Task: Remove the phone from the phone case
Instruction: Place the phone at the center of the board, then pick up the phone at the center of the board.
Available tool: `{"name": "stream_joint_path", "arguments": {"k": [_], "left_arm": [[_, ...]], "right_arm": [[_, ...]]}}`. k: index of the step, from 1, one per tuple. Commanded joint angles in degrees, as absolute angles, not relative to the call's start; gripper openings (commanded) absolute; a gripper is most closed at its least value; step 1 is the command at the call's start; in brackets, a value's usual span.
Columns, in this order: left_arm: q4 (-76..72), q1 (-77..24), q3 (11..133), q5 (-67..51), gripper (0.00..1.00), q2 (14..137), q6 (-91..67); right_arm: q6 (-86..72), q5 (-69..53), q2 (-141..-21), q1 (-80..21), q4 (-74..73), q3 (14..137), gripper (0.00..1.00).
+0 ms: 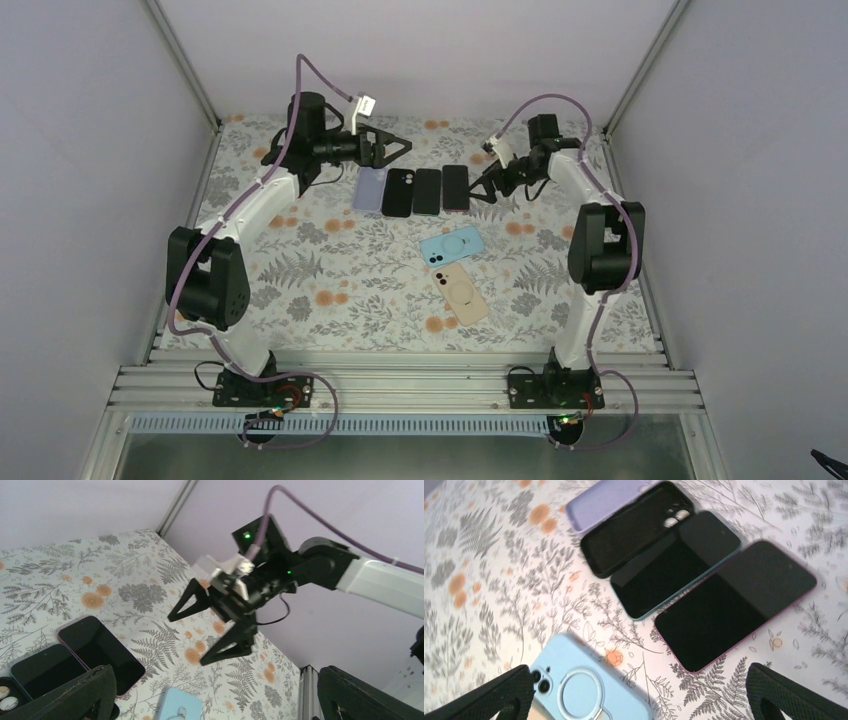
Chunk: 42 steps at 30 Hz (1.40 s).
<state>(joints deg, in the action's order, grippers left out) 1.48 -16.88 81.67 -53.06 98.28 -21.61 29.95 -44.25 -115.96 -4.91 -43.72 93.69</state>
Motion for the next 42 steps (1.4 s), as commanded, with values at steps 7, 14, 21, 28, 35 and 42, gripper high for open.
{"name": "stream_joint_path", "arguments": {"k": [7, 14, 21, 28, 35, 42], "left_arm": [[1.8, -17.1, 80.6, -51.5, 1.0, 95.7, -19.3], [1.9, -17.1, 80.2, -50.8, 1.0, 95.6, -19.3], [1.3, -17.2, 80.7, -51.2, 1.0, 96.5, -20.3], [0.9, -17.3, 80.2, -51.2, 1.0, 96.2, -20.3], [1.0, -17.3, 79.6, -50.6, 1.0, 95.3, -19.8], [1.2, -17.3, 79.9, -50.3, 1.0, 95.4, -19.8]], "right_arm": [[55.4, -39.9, -110.2, -6.6, -59.6, 91.3, 0.99], [48.4, -32.6, -99.3, -12.3, -54.7, 74.9, 0.99], [42.2, -24.6, -92.7, -17.8, -51.2, 63.9, 0.99], [39.2, -23.1, -94.8, -19.8, -50.7, 61.4, 0.99], [37.2, -23.8, -99.4, -21.8, -48.0, 59.2, 0.99], [35.2, -25.4, -103.1, -24.6, -46.0, 60.1, 0.99]]}}
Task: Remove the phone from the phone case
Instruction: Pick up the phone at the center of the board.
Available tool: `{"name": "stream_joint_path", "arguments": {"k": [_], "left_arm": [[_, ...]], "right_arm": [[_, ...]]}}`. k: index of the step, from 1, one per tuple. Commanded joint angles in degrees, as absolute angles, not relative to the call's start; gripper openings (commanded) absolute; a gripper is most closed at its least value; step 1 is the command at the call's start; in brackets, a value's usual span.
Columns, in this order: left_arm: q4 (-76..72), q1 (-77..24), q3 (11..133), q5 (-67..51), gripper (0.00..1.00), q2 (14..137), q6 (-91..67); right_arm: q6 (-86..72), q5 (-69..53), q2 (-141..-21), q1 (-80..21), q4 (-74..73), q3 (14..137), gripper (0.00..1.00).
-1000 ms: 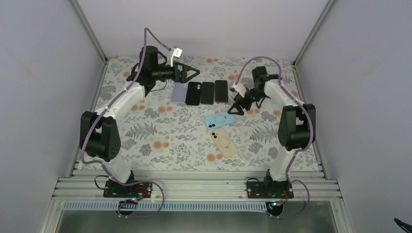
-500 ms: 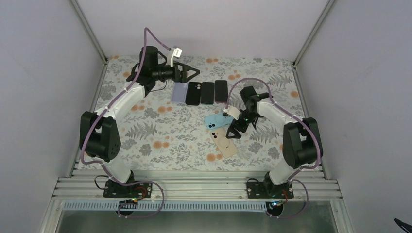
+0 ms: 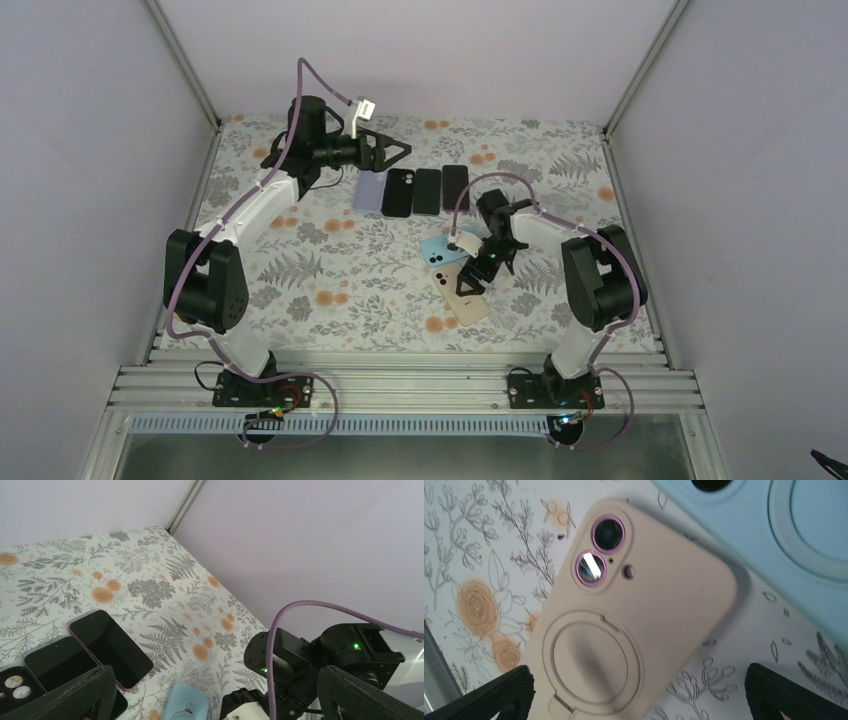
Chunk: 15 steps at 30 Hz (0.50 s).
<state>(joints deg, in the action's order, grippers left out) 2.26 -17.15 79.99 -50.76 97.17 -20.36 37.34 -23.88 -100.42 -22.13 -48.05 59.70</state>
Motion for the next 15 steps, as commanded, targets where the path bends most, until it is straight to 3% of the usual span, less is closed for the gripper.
{"name": "stream_joint_path", "arguments": {"k": [1, 15], "left_arm": [[1.2, -17.3, 79.9, -50.3, 1.0, 95.4, -19.8], [1.6, -17.3, 80.0, -49.7, 1.0, 95.4, -19.4]], "right_arm": [[34.9, -25.8, -103.0, -25.9, -45.9, 60.2, 0.99], [35.1, -19.2, -97.7, -41.5, -35.2, 54.2, 0.99]]}}
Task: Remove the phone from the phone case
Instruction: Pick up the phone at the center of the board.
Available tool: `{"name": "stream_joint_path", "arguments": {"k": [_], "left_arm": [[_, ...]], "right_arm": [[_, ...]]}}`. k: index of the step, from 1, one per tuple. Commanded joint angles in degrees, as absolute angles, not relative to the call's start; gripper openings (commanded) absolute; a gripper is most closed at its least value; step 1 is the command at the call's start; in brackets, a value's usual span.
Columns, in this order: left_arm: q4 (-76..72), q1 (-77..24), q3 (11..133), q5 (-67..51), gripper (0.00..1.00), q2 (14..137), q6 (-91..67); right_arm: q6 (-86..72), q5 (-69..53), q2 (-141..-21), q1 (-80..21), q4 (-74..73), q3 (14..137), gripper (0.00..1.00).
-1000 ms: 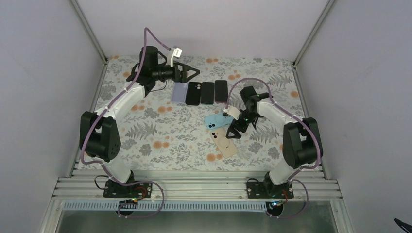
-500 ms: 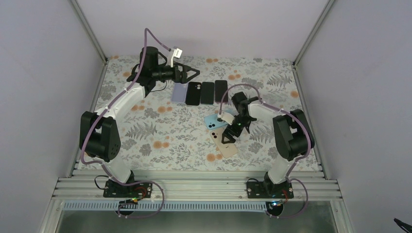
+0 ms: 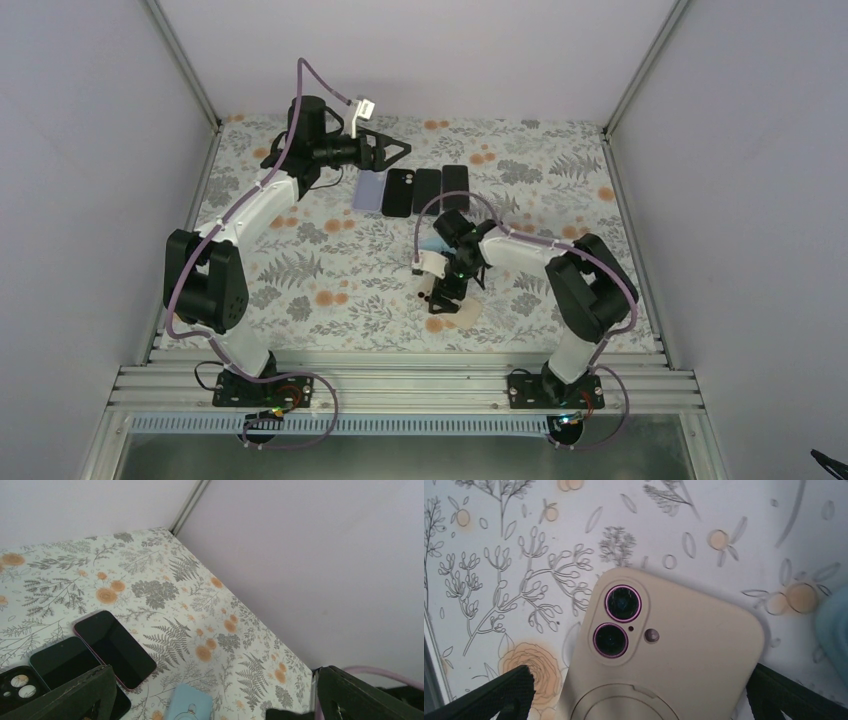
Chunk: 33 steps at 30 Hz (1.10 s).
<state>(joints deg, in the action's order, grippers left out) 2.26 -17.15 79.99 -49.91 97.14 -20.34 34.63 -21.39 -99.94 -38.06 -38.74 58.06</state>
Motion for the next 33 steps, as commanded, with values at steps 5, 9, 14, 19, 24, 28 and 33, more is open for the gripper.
{"name": "stream_joint_path", "arguments": {"k": [5, 9, 14, 19, 24, 28, 33], "left_arm": [[1.7, -17.3, 80.1, -49.7, 1.0, 95.5, -19.5], [1.6, -17.3, 80.2, -49.8, 1.0, 95.9, -19.7], [1.6, -17.3, 80.4, -49.8, 1.0, 96.1, -19.9], [1.8, -17.3, 80.5, -49.4, 1.0, 96.4, -19.9], [2.1, -17.4, 81.0, -49.1, 1.0, 96.7, -19.9], [2.2, -17.4, 81.0, -48.7, 1.0, 96.7, -19.7], [2.5, -17.4, 81.0, -48.4, 1.0, 96.8, -19.3]], "right_arm": [[36.3, -12.4, -93.5, -45.5, -30.4, 48.4, 0.99], [35.8, -9.6, -91.9, -46.3, -29.5, 44.2, 0.99], [34.1, -9.2, -91.3, -45.1, -31.2, 42.0, 1.0], [31.6, -6.9, -92.9, -43.0, -33.1, 41.3, 0.92], [29.0, -1.4, -92.5, -43.1, -30.4, 39.9, 0.83], [28.5, 0.2, -92.3, -43.0, -30.6, 40.7, 0.71], [28.5, -3.9, -89.8, -43.1, -33.7, 44.4, 0.54]]}}
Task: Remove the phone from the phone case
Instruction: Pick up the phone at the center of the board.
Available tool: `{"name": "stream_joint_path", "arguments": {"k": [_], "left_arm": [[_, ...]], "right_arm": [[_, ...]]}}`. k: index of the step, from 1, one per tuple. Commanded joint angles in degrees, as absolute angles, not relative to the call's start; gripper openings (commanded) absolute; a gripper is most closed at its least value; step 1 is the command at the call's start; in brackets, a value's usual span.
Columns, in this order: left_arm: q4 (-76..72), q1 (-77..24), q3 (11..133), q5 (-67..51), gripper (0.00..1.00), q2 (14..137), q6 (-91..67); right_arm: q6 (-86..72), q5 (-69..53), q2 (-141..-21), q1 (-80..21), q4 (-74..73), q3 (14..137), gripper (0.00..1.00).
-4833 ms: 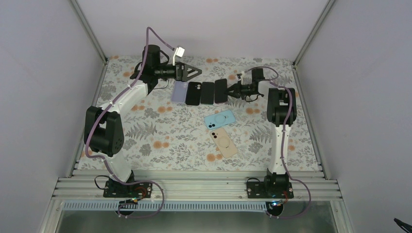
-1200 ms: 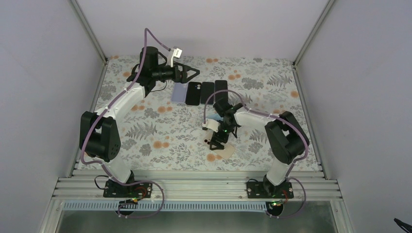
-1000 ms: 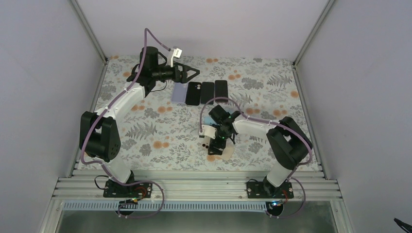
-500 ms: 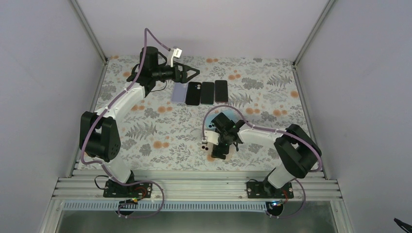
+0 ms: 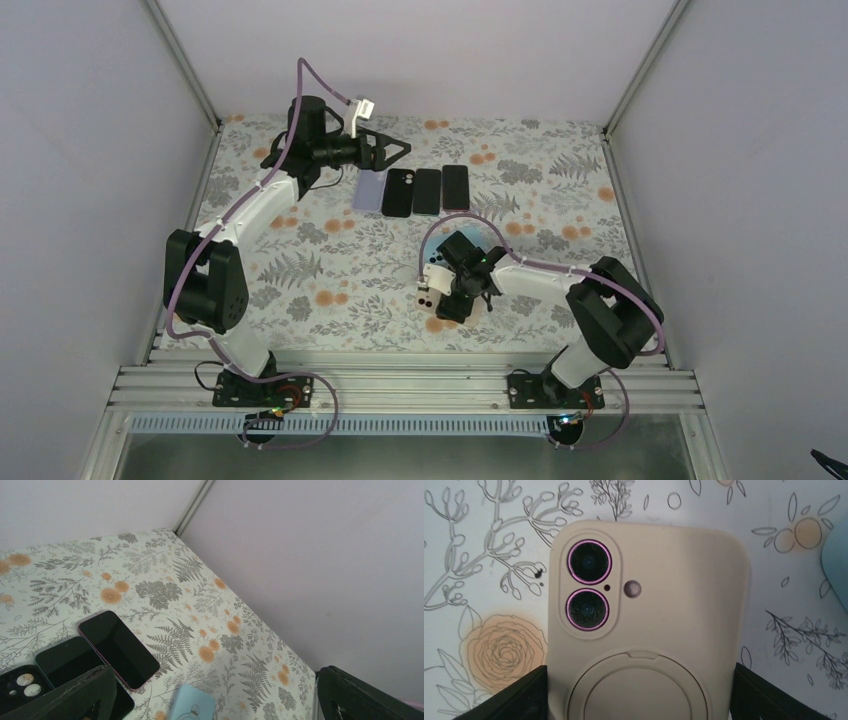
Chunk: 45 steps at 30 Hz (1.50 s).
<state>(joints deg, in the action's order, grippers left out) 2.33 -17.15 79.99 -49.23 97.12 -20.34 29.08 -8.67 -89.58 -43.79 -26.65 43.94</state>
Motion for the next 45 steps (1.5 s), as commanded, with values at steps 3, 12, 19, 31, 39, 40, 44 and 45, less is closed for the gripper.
{"name": "stream_joint_path", "arguments": {"k": [3, 12, 19, 31, 39, 40, 44, 45], "left_arm": [[2.9, -17.3, 80.8, -47.8, 1.0, 96.6, -18.6], [7.9, -17.3, 79.3, -46.3, 1.0, 95.1, -8.7], [13.6, -16.1, 72.7, -45.1, 1.0, 88.7, 4.4], [47.5, -15.0, 71.0, -49.3, 1.0, 77.7, 56.2], [52.3, -26.1, 64.2, -40.9, 1.0, 70.9, 79.2], [51.0, -27.8, 63.3, -39.7, 1.0, 70.2, 80.6], [47.3, -34.3, 60.8, -34.7, 0.95, 68.3, 85.9], [46.4, -35.8, 60.4, -33.6, 0.92, 68.2, 87.3]], "right_arm": [[28.7, -6.6, -87.8, -43.0, -34.5, 46.4, 0.48], [29.0, -18.4, -86.0, -40.6, -35.6, 50.3, 0.43], [29.8, -26.4, -85.5, -36.6, -37.5, 53.0, 0.42], [31.3, -35.7, -86.3, -35.2, -38.0, 56.3, 0.39], [32.3, -39.7, -88.4, -35.2, -40.0, 58.9, 0.4], [32.4, -39.9, -88.6, -35.2, -40.3, 59.1, 0.4], [32.8, -41.3, -88.6, -35.2, -41.5, 59.3, 0.4], [32.9, -41.5, -88.6, -35.2, -41.9, 59.4, 0.41]]}}
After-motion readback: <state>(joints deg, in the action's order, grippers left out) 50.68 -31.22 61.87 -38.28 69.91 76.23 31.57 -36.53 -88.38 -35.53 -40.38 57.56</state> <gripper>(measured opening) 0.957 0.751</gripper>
